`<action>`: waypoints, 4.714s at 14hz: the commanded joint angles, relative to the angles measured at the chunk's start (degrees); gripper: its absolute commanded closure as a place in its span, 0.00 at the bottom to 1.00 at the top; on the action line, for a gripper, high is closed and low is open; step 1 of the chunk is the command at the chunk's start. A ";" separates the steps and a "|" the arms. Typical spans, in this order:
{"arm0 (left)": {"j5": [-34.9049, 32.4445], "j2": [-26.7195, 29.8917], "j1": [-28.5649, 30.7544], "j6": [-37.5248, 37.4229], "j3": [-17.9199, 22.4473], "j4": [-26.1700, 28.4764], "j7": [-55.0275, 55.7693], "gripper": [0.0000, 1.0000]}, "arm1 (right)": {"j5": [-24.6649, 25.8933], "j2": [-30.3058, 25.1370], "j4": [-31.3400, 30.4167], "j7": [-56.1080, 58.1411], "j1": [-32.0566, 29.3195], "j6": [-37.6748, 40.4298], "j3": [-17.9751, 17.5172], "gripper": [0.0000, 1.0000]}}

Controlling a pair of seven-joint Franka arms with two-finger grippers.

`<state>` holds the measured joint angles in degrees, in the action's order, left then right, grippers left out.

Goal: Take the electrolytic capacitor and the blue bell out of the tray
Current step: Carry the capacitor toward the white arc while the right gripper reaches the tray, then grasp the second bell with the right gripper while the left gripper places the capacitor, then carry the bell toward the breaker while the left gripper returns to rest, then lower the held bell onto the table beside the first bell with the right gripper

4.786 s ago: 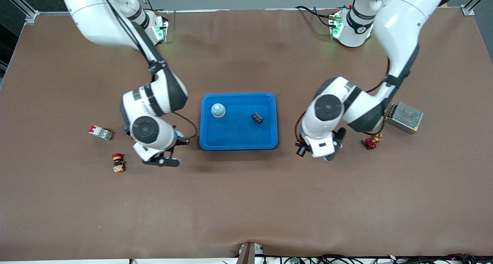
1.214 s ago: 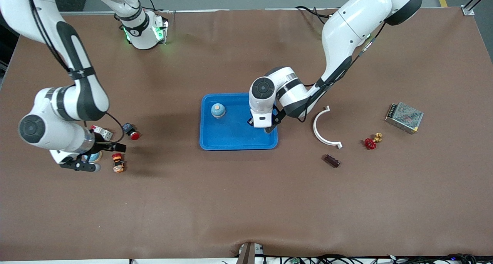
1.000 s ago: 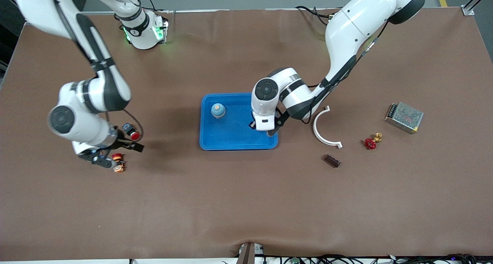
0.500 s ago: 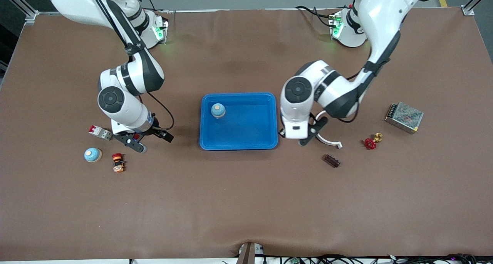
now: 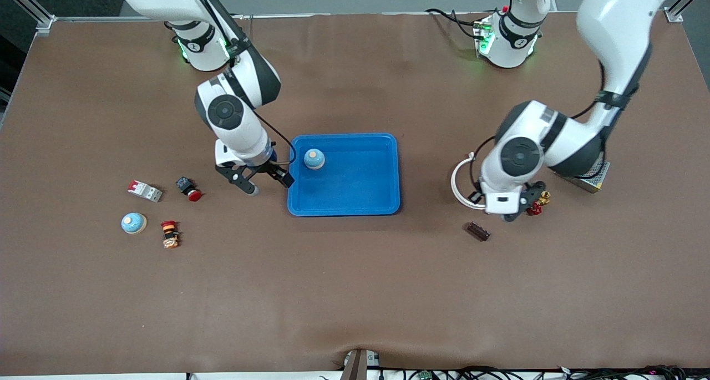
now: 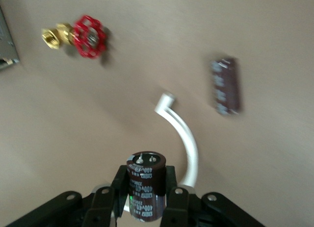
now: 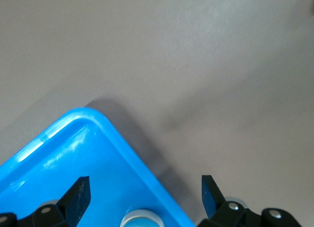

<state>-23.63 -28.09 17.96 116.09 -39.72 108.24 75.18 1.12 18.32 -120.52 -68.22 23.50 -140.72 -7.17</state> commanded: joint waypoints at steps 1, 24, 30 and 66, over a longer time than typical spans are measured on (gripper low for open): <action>-0.36 1.73 6.64 3.43 -2.55 6.18 -3.72 1.00 | -0.68 2.06 -0.86 -4.97 2.24 -3.67 0.58 0.00; -5.99 -2.14 8.94 -1.10 -6.59 -2.92 -5.13 0.00 | -0.59 9.27 0.46 -14.66 11.48 -7.03 0.66 0.25; -4.94 -2.05 8.76 -11.05 -7.39 -17.16 -18.30 0.00 | -0.68 9.19 1.07 -14.66 11.65 -6.94 0.58 1.00; 20.38 30.29 -16.46 -24.68 31.55 -17.97 -68.77 0.00 | 7.58 -17.62 -26.07 81.14 -35.71 -3.32 1.19 1.00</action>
<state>-4.54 0.60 1.68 91.77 -8.71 88.96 7.85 7.62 1.80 -144.43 11.71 -10.46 -141.90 -4.84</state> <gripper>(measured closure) 0.000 0.370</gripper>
